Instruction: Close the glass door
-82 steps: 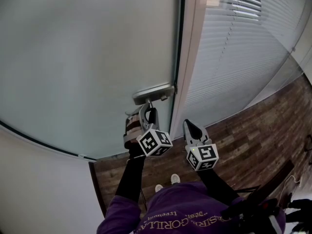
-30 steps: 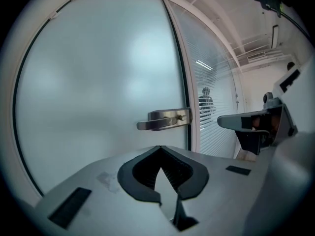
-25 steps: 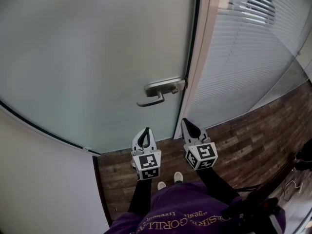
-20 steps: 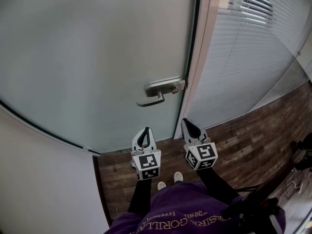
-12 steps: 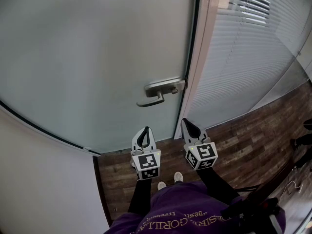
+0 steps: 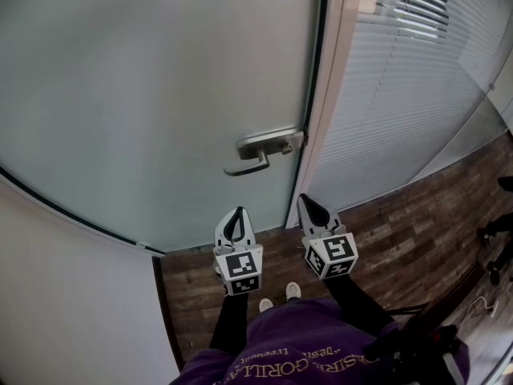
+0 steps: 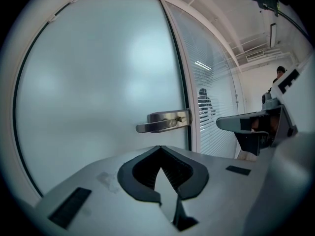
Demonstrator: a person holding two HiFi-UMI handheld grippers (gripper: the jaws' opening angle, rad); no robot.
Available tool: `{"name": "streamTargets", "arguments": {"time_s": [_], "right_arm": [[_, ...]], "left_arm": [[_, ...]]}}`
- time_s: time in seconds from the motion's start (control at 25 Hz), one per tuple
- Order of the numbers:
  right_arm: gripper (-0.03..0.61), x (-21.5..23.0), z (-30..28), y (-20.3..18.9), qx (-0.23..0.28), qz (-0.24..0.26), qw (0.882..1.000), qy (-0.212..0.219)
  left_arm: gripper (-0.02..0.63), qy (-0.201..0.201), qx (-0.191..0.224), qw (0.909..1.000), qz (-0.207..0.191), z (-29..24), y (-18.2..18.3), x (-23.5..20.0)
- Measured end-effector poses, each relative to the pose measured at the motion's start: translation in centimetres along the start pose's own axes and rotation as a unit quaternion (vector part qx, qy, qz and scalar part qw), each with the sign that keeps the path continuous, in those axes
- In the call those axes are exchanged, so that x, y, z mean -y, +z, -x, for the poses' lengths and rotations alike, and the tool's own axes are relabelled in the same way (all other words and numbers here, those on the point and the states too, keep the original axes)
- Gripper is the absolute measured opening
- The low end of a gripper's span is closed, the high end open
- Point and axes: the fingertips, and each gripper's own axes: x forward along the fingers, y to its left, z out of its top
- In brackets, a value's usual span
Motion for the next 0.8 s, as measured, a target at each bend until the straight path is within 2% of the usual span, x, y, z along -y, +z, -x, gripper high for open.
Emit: {"name": "streamTargets", "arguments": {"time_s": [0.8], "right_arm": [[-0.009, -0.19, -0.04, -0.06, -0.002, 0.003, 1.0, 0.003]], "left_arm": [[0.002, -0.002, -0.002, 1.0, -0.002, 0.1, -0.19, 0.07]]}}
